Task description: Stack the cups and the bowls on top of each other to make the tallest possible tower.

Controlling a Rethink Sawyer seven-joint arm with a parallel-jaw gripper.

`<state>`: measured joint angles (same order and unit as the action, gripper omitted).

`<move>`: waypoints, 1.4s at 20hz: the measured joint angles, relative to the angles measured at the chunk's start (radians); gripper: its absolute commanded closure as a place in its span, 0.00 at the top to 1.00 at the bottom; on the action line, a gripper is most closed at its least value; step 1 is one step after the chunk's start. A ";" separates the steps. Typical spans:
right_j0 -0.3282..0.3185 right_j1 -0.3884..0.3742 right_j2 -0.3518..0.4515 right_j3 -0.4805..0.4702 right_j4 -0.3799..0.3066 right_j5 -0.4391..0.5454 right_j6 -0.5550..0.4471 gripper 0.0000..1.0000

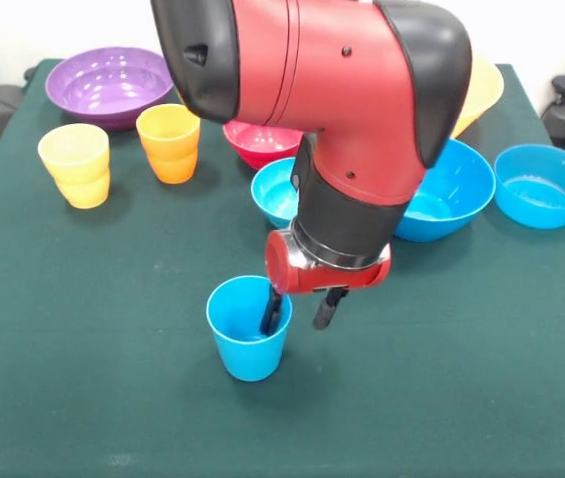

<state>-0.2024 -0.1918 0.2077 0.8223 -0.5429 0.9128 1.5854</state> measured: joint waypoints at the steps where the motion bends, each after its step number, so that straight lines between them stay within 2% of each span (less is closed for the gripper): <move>1: 0.000 0.005 0.000 0.000 0.000 0.000 0.000 1.00; 6: 0.000 0.027 0.000 0.002 0.000 0.000 0.000 1.00; 14: 0.000 0.020 0.000 0.006 0.000 0.000 0.000 1.00; 28: 0.003 -0.046 0.000 0.012 0.000 0.002 0.000 1.00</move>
<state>-0.1992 -0.2375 0.2075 0.8338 -0.5429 0.9145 1.5854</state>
